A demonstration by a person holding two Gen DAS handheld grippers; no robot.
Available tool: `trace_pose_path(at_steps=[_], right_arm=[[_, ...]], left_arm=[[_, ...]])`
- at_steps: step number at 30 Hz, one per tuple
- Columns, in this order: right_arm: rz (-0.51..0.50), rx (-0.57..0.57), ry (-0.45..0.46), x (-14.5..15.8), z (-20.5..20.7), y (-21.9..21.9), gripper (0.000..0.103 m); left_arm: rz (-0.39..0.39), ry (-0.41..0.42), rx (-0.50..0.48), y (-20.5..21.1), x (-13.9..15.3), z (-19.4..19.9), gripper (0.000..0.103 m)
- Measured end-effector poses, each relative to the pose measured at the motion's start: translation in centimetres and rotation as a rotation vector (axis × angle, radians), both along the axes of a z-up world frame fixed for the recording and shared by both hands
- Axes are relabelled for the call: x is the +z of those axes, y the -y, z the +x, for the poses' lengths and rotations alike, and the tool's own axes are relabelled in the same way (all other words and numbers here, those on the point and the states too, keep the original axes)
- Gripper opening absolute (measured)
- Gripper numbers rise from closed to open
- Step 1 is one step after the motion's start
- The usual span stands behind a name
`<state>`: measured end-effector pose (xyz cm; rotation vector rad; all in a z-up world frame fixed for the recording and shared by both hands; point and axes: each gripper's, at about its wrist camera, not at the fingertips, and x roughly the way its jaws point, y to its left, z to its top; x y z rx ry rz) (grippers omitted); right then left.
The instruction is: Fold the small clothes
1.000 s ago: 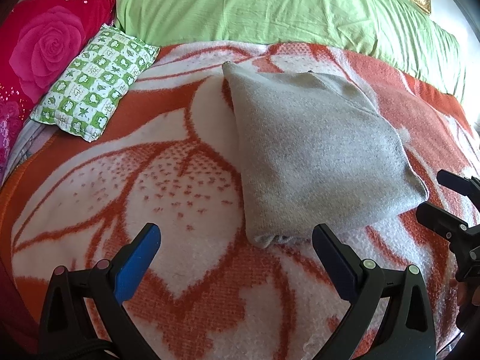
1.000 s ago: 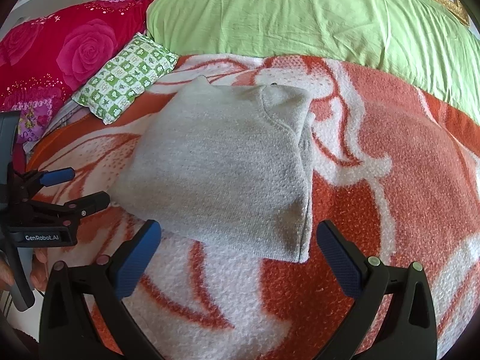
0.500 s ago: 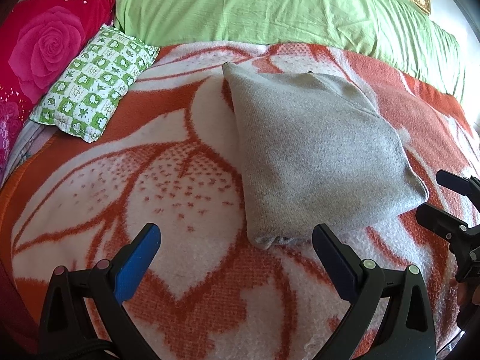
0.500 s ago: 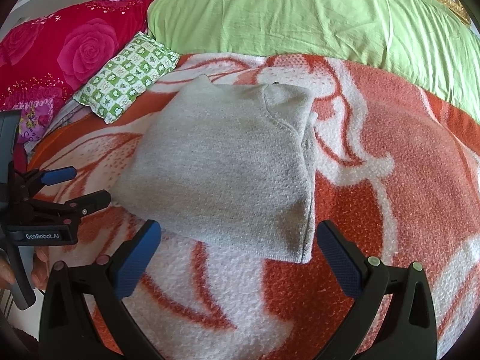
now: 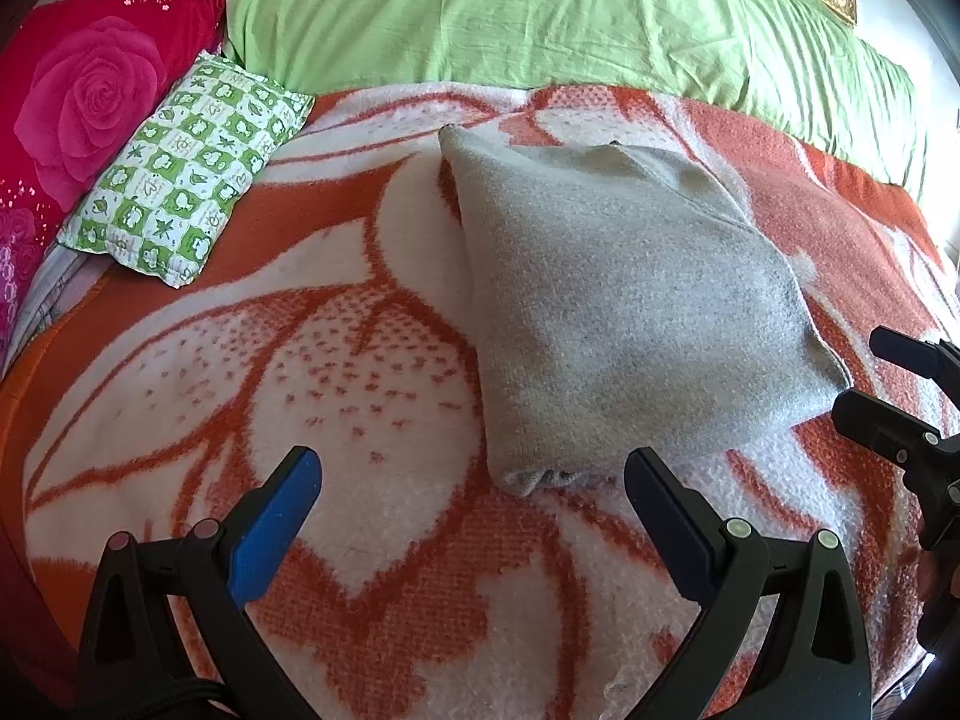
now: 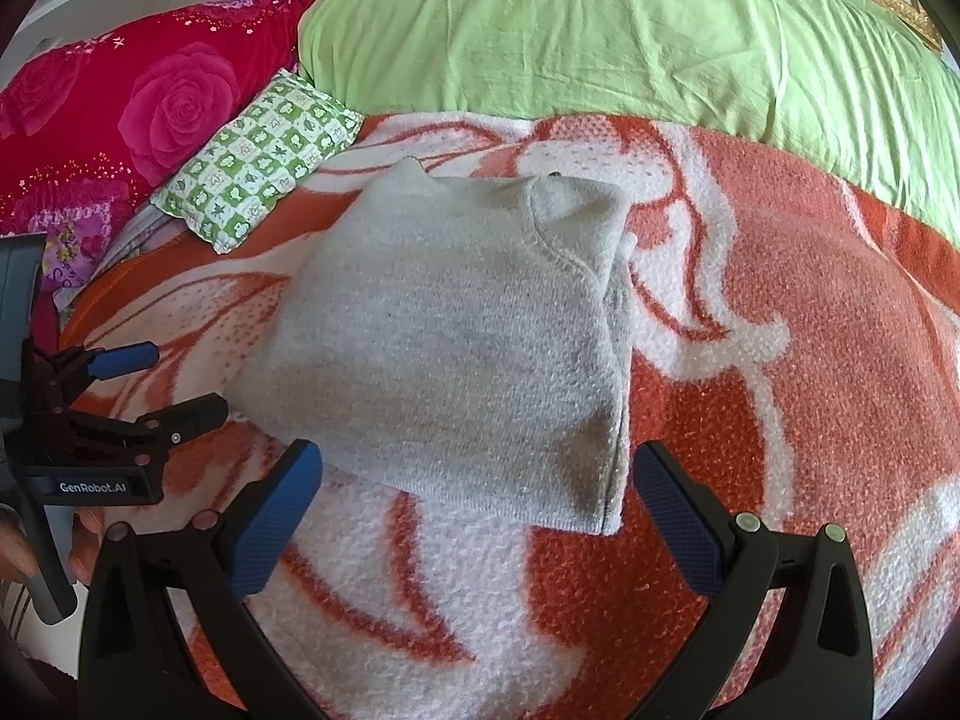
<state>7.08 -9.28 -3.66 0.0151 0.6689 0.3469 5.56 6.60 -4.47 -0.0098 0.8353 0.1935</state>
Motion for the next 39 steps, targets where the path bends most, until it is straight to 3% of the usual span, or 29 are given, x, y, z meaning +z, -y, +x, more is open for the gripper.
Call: trace_pose_path(at_steps=[39], right_arm=[[0.01, -0.005, -0.003, 0.19, 0.22, 0.74, 0.103]], left_arm=[[-0.011, 0.003, -0.017, 0.57, 0.68, 0.89, 0.101]])
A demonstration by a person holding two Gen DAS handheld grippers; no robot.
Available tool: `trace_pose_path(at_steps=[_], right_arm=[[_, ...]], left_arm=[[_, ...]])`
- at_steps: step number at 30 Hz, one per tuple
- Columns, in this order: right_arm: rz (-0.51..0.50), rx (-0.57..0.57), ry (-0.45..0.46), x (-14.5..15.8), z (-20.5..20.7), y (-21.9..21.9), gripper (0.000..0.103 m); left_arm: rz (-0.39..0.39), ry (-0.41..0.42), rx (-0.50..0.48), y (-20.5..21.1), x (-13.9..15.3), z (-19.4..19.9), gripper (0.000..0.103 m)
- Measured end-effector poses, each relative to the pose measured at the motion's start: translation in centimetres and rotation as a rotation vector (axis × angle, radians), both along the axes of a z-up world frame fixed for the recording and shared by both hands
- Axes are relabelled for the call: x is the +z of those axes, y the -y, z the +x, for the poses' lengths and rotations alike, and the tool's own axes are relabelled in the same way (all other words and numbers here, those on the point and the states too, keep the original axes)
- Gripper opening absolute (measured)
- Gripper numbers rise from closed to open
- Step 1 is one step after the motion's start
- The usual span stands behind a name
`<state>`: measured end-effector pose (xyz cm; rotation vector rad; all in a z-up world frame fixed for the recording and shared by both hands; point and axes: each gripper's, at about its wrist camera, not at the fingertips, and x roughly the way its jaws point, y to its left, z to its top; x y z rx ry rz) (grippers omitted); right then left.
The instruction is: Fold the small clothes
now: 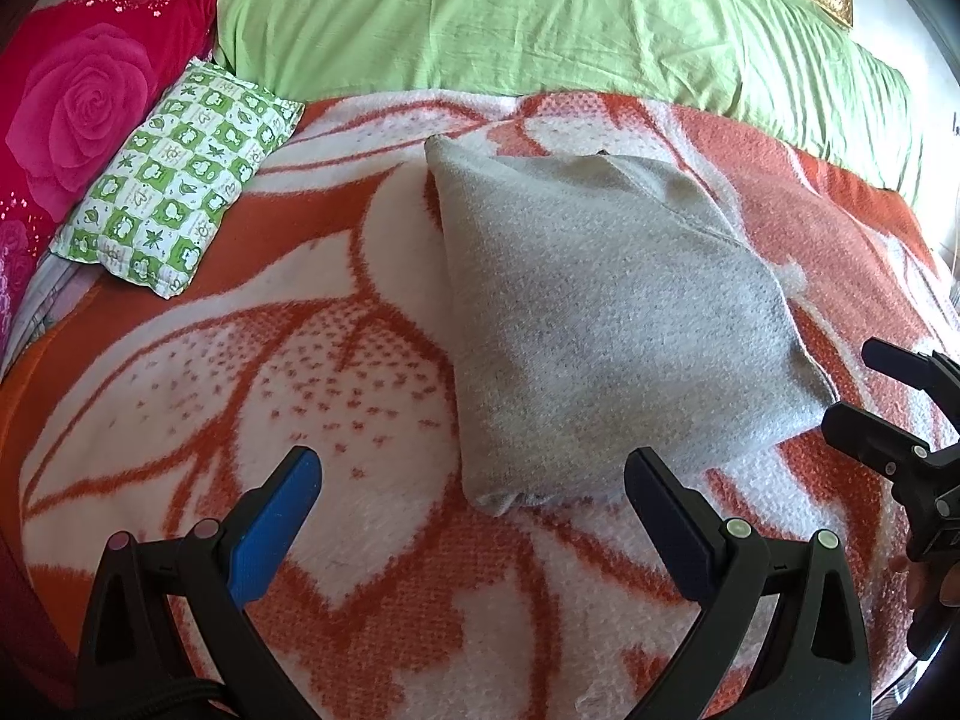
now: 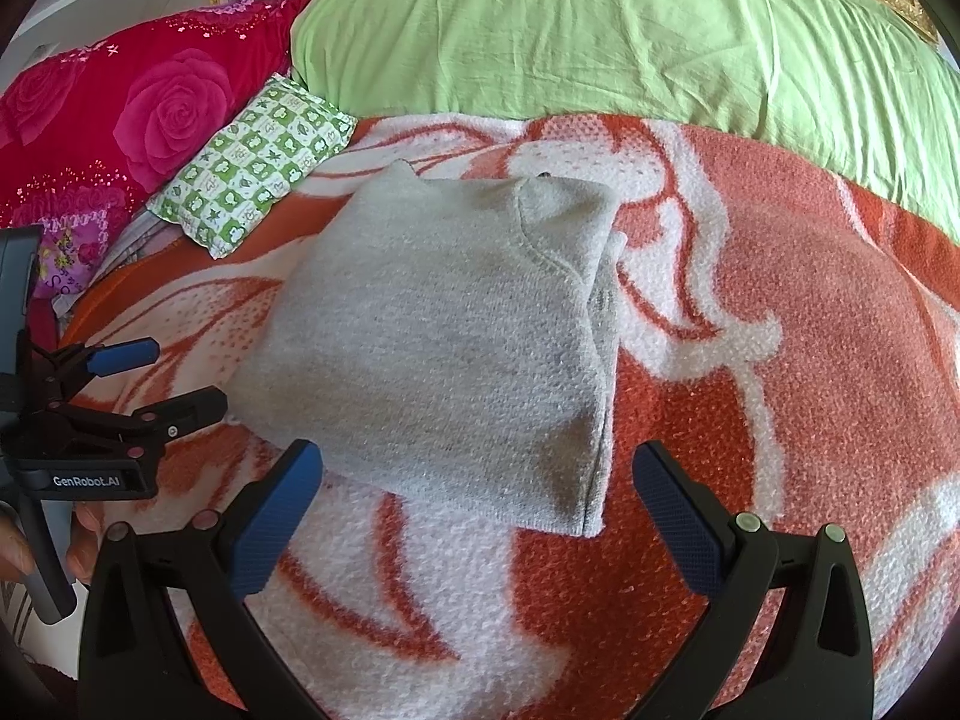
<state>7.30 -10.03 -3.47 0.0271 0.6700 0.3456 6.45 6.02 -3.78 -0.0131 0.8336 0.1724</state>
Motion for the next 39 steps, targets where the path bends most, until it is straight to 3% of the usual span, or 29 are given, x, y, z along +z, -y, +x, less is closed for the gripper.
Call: trace_pose_path(at_steps=[39], right_arm=[[0.032, -0.014, -0.032, 0.3, 2.4, 1.2, 0.103]], left_arm=[[-0.024, -0.023, 0.007, -0.8, 0.4, 2.5, 0.101]])
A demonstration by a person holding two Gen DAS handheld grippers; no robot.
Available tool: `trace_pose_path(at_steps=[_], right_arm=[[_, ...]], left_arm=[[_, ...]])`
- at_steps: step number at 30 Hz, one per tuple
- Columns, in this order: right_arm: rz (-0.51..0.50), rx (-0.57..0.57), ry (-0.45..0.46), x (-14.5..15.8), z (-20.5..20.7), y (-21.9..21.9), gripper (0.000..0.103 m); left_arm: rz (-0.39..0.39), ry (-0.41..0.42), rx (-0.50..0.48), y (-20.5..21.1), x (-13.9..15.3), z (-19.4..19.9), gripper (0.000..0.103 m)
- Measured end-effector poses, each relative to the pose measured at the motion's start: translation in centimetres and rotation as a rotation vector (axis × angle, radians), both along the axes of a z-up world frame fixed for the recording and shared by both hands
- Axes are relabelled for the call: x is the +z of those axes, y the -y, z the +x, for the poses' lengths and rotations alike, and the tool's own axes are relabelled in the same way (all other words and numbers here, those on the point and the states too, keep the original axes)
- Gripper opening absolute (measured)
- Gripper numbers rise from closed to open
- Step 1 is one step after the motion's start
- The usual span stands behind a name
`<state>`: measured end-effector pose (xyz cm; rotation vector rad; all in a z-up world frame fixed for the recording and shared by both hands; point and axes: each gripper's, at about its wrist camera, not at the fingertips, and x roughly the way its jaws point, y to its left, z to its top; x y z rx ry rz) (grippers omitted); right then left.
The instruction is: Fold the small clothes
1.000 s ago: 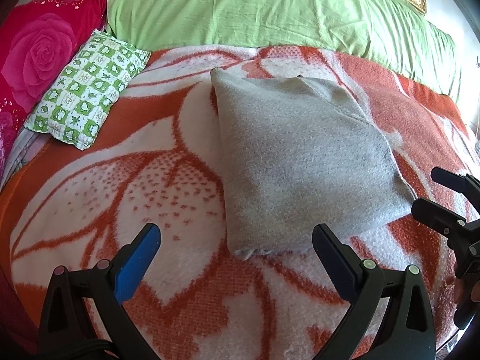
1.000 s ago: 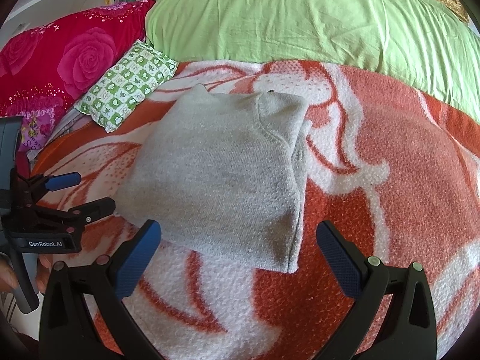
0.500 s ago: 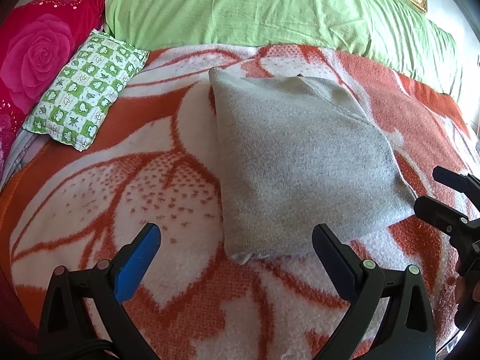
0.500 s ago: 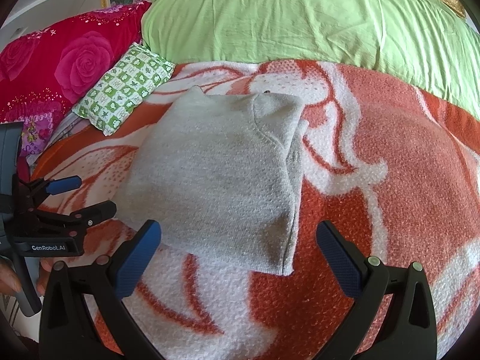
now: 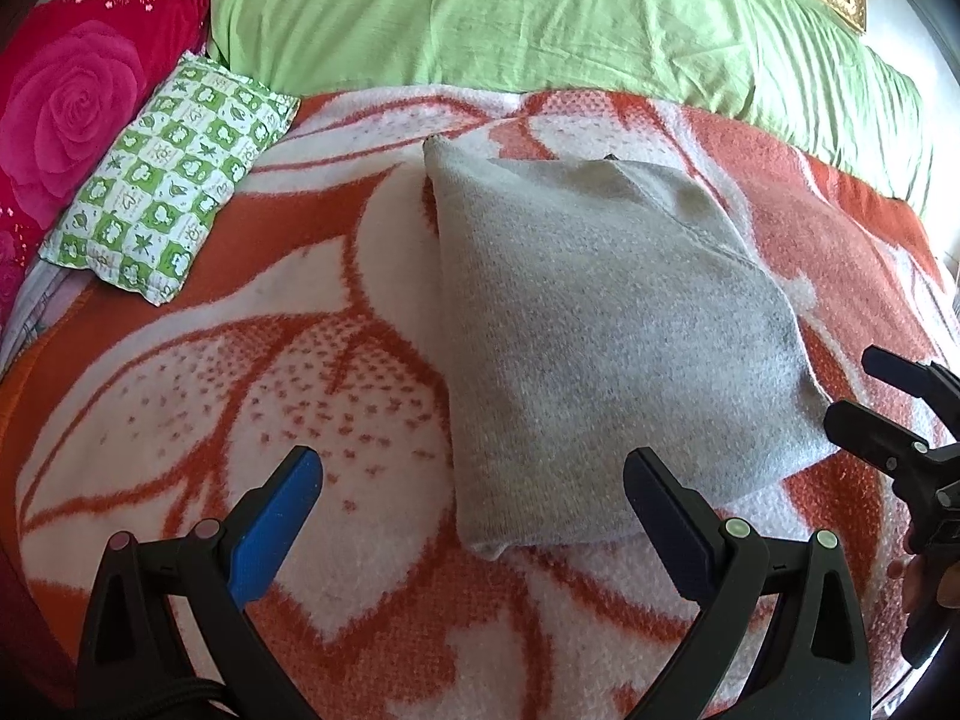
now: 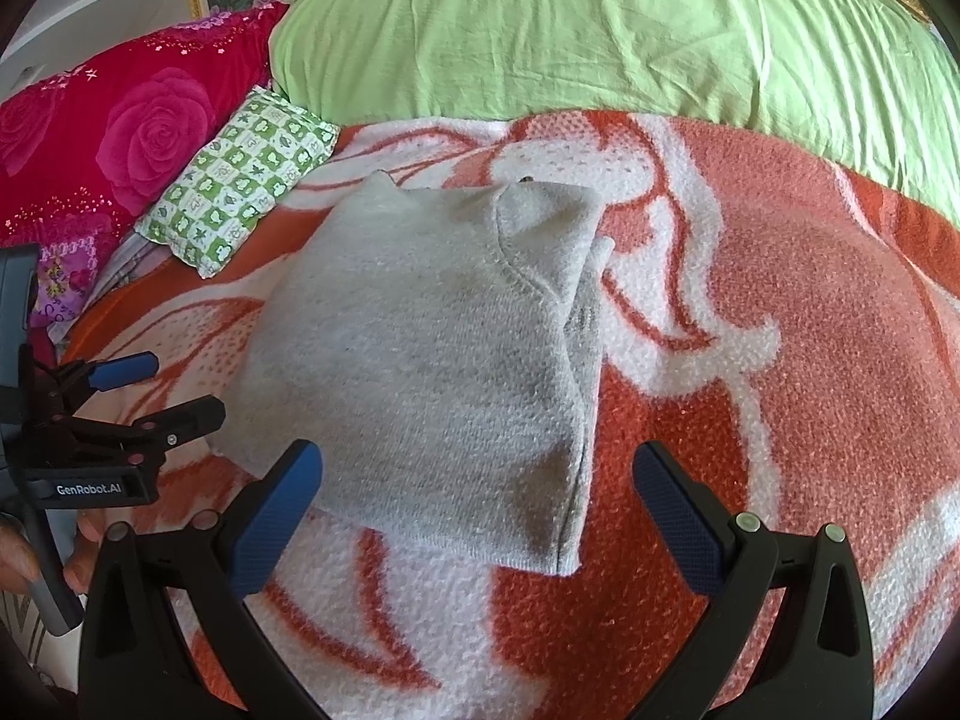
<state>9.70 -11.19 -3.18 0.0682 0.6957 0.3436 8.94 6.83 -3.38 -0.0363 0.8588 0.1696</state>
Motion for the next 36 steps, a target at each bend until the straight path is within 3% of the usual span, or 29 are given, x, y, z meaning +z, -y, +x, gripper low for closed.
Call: trace_pose_path(at_steps=[36], right_arm=[[0.001, 0.0, -0.014, 0.4, 0.8, -0.6, 0.103]], left_arm=[[-0.022, -0.006, -0.002, -0.8, 0.4, 0.3, 0.1]])
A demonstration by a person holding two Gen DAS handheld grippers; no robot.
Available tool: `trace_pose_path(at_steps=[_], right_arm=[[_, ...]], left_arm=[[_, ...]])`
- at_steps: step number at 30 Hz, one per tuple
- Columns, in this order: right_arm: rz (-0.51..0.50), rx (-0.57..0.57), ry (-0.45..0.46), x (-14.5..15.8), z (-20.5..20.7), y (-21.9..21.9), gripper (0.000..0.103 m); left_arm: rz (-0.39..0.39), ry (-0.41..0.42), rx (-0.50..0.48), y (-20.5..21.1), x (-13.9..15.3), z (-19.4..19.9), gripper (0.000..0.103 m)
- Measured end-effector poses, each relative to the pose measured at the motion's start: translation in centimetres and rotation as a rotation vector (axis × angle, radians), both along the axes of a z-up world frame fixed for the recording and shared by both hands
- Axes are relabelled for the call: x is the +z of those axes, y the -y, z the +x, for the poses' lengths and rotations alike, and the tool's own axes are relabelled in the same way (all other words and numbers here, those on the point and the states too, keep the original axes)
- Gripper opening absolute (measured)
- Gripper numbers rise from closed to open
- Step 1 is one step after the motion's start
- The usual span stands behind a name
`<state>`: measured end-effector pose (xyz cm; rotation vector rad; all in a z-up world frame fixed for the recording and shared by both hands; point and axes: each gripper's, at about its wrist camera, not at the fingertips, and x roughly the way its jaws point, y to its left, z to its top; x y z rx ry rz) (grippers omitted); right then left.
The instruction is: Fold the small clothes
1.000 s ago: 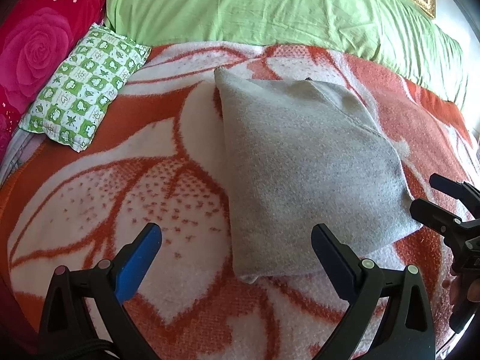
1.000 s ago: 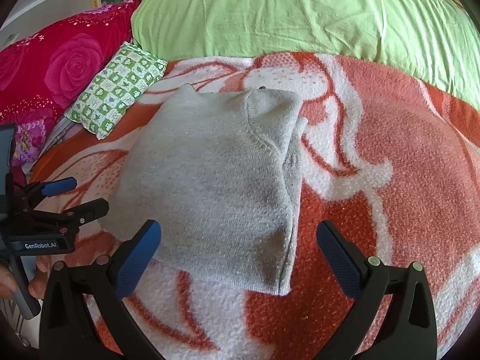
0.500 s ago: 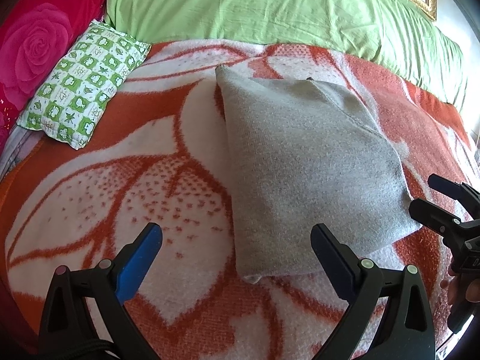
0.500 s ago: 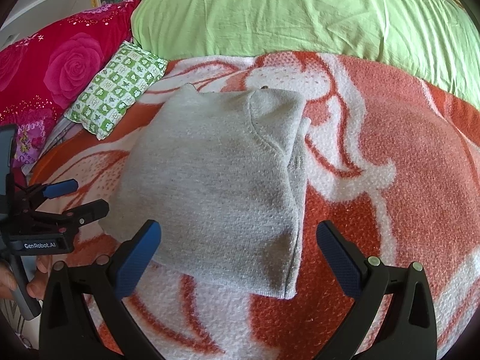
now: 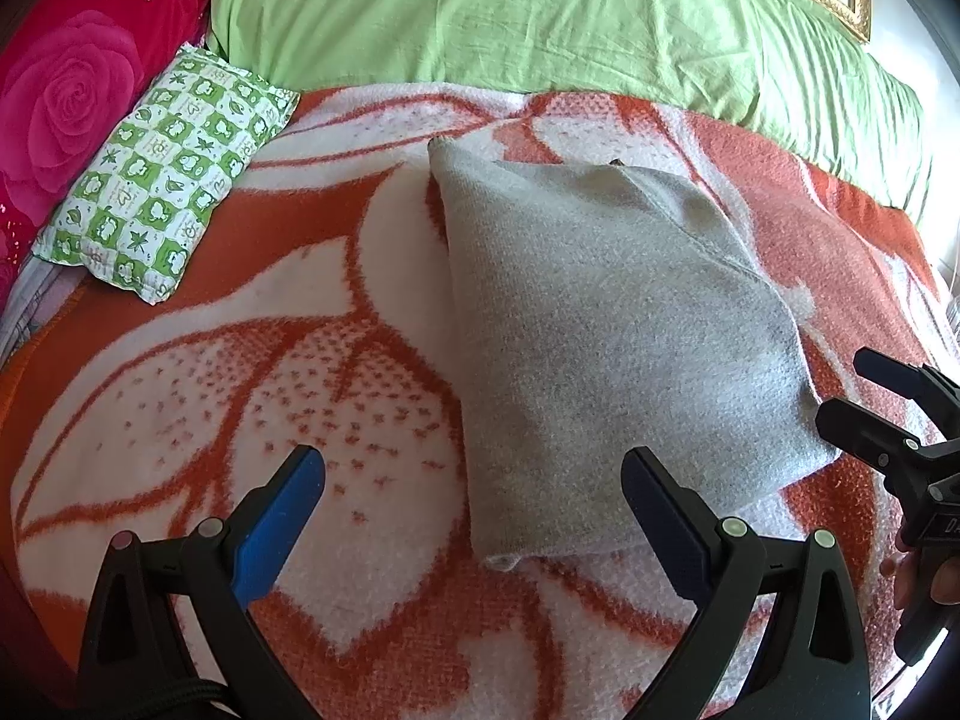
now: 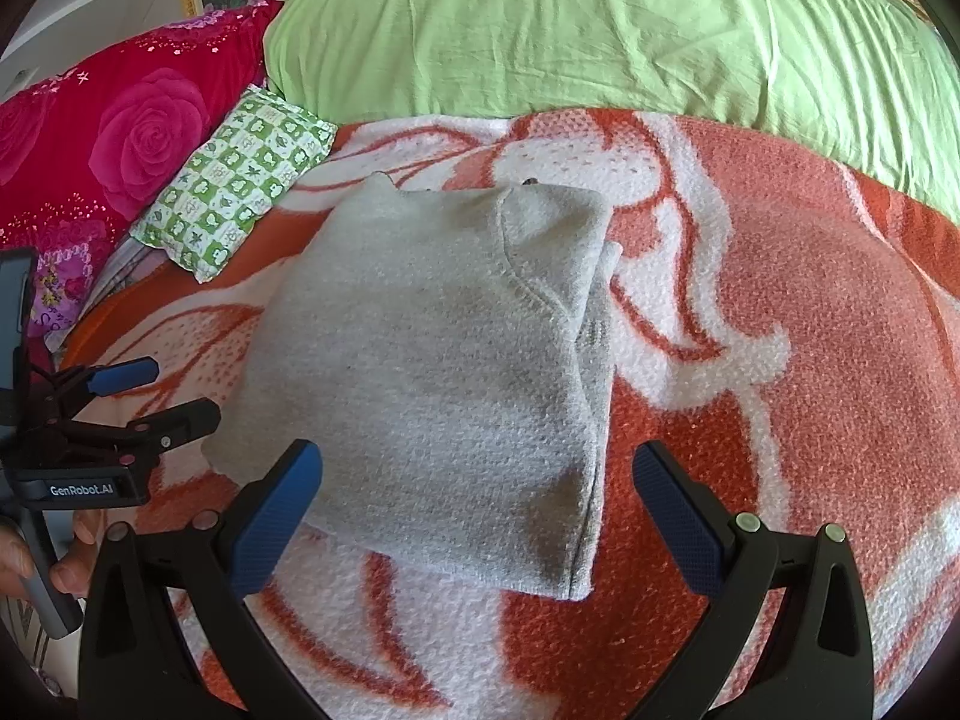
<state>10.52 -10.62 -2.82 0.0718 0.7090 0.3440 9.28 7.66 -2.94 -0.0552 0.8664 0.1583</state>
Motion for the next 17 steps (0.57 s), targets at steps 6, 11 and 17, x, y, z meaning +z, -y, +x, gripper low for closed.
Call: trace_pose_path(at_steps=[6, 11, 17], right_arm=[[0.0, 0.002, 0.003, 0.13, 0.03, -0.21, 0.103], [0.001, 0.002, 0.002, 0.34, 0.17, -0.32, 0.103], [0.001, 0.006, 0.012, 0.63, -0.08, -0.56, 0.103]], left_arm=[[-0.017, -0.016, 0.007, -0.25, -0.01, 0.16, 0.1], [-0.007, -0.003, -0.002, -0.08, 0.45, -0.18, 0.1], [-0.005, 0.0, -0.01, 0.24, 0.64, -0.56, 0.1]])
